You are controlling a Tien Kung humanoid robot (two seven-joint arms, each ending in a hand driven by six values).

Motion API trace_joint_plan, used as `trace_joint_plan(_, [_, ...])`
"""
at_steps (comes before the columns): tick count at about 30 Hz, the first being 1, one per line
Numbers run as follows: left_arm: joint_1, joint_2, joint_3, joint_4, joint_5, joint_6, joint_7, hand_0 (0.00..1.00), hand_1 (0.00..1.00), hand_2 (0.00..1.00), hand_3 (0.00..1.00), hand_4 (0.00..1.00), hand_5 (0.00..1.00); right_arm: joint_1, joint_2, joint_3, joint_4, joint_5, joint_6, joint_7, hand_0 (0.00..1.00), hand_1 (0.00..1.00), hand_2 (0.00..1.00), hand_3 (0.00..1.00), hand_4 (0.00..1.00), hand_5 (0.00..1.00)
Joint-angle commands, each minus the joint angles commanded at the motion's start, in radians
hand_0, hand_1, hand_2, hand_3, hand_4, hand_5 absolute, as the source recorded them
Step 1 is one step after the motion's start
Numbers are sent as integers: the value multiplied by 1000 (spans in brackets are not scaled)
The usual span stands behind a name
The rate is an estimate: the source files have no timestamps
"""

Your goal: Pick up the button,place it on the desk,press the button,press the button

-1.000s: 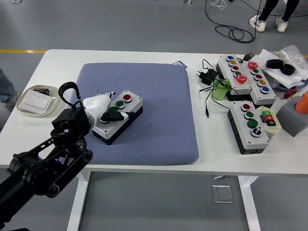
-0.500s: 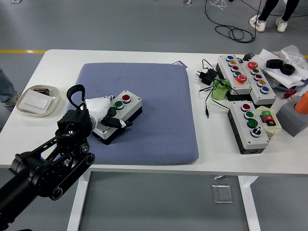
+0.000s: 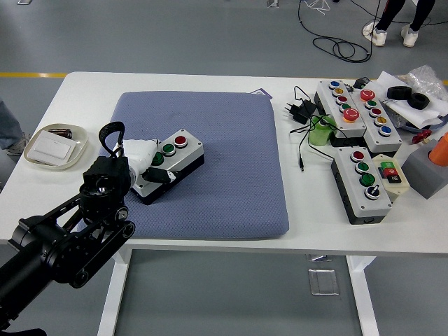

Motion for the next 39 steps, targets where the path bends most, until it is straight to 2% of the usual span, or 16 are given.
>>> trace_joint_plan(4, [-3, 4, 6, 9, 1, 0, -7, 393, 364, 460, 789, 593, 2, 0, 0, 0, 0, 0, 0, 0, 634, 453, 614, 566, 307, 233])
trace_joint_plan(5, [-4, 5, 8, 12, 1, 2, -8, 273, 239, 294, 632, 518, 2, 0, 0, 0, 0, 0, 0, 0, 634, 453, 614, 565, 308, 235])
trace_joint_plan(10, [-12, 18, 20, 22, -3, 14, -23, 273, 239, 294, 632, 518, 2, -1, 0, 0, 0, 0, -1, 0, 634, 453, 614, 565, 308, 235])
trace_joint_plan(11, [-12, 18, 20, 23, -4, 14, -24, 235, 202, 246, 457, 438, 2, -1, 0, 0, 0, 1, -1, 0, 634, 453, 614, 565, 307, 234])
trace_joint_plan(16, [-23, 39, 39, 36, -15, 24, -78, 235, 202, 246, 457, 438, 2, 0, 1, -1, 0, 3, -1, 0, 634, 453, 614, 565, 307, 234])
trace_joint_plan(17, [-26, 42, 41, 41, -16, 25, -98, 235, 190, 224, 403, 411, 2, 0, 1, -2, 0, 4, -1, 0, 634, 453, 614, 566, 308, 233])
trace_joint_plan(20, [-31, 51, 47, 50, -15, 29, -143, 235, 190, 224, 403, 411, 2, 1, 1, -3, 0, 5, -1, 0, 634, 453, 614, 566, 308, 233])
trace_joint_plan(22, [-32, 53, 47, 49, -10, 31, -154, 235, 190, 224, 403, 411, 2, 1, 1, -2, 0, 4, -1, 0, 634, 453, 614, 566, 308, 233])
trace_joint_plan(23, [-35, 58, 47, 43, 1, 35, -166, 230, 167, 192, 351, 364, 2, 0, 1, -2, 0, 4, 0, 0, 634, 453, 614, 566, 308, 233])
trace_joint_plan(28, [-52, 78, 54, 35, 1, 43, -211, 230, 167, 192, 351, 364, 2, 0, 1, -3, 0, 5, -1, 0, 634, 453, 614, 566, 308, 233])
trace_joint_plan(29, [-55, 81, 56, 36, 1, 44, -228, 226, 156, 167, 323, 313, 2, 0, 1, -3, 0, 6, -1, -1, 635, 453, 614, 566, 308, 233])
trace_joint_plan(30, [-56, 83, 57, 36, 1, 44, -233, 226, 156, 167, 323, 313, 2, 0, 1, -3, 0, 6, -1, -1, 635, 453, 614, 566, 308, 233])
trace_joint_plan(34, [-74, 101, 73, 47, 1, 41, -325, 226, 156, 167, 323, 313, 2, 0, 2, -3, 0, 7, -1, 0, 635, 453, 614, 566, 308, 233])
trace_joint_plan(35, [-76, 103, 74, 49, 1, 42, -342, 228, 144, 153, 293, 298, 2, 0, 2, -3, 0, 7, -1, 0, 634, 452, 614, 565, 308, 234])
trace_joint_plan(39, [-86, 120, 82, 64, 1, 56, -421, 228, 144, 153, 293, 298, 2, 0, 2, -1, 0, 5, -2, 0, 634, 452, 614, 565, 308, 234])
